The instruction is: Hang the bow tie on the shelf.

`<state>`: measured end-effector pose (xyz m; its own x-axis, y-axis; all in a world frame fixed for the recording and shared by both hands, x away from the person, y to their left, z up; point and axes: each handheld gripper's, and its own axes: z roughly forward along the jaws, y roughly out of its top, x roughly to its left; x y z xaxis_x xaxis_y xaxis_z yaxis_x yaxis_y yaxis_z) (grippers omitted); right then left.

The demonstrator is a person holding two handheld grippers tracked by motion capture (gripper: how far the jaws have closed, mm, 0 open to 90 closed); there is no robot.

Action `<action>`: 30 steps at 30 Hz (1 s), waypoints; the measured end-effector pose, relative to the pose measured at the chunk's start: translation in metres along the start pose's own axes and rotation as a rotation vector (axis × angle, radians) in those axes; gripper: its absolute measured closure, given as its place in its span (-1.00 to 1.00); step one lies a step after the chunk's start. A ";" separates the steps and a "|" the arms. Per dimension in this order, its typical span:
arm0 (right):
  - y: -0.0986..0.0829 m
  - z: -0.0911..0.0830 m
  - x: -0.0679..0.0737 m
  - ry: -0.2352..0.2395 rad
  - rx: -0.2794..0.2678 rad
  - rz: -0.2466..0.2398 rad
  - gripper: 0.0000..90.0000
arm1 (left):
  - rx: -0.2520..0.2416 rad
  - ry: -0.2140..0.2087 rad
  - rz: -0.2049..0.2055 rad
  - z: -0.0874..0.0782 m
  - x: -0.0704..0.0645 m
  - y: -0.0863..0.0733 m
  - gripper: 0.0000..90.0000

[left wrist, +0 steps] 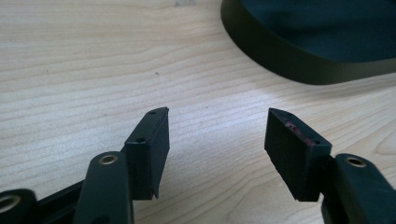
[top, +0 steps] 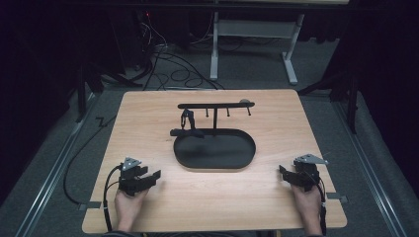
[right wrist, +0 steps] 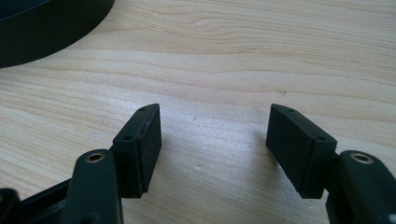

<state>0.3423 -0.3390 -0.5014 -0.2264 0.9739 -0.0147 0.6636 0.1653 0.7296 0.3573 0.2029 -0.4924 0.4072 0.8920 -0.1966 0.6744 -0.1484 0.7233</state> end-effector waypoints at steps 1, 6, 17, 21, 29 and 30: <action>0.000 0.000 0.000 0.000 0.000 0.000 -0.17 | 0.003 0.004 0.001 0.001 0.000 -0.001 -0.09; 0.000 0.000 0.000 0.000 -0.001 -0.002 -0.17 | -0.002 0.038 0.024 0.006 -0.002 -0.006 -0.10; 0.000 0.000 0.000 -0.001 -0.001 -0.002 -0.17 | -0.021 0.137 0.124 0.015 -0.012 -0.011 -0.15; 0.000 0.000 0.000 -0.001 0.000 -0.001 -0.17 | -0.018 0.129 0.133 0.015 -0.012 -0.011 -0.21; 0.000 0.000 0.000 -0.001 0.000 -0.001 -0.17 | -0.016 0.123 0.131 0.015 -0.012 -0.011 -0.23; 0.000 0.000 0.000 -0.001 0.000 -0.001 -0.17 | -0.015 0.121 0.131 0.015 -0.012 -0.011 -0.24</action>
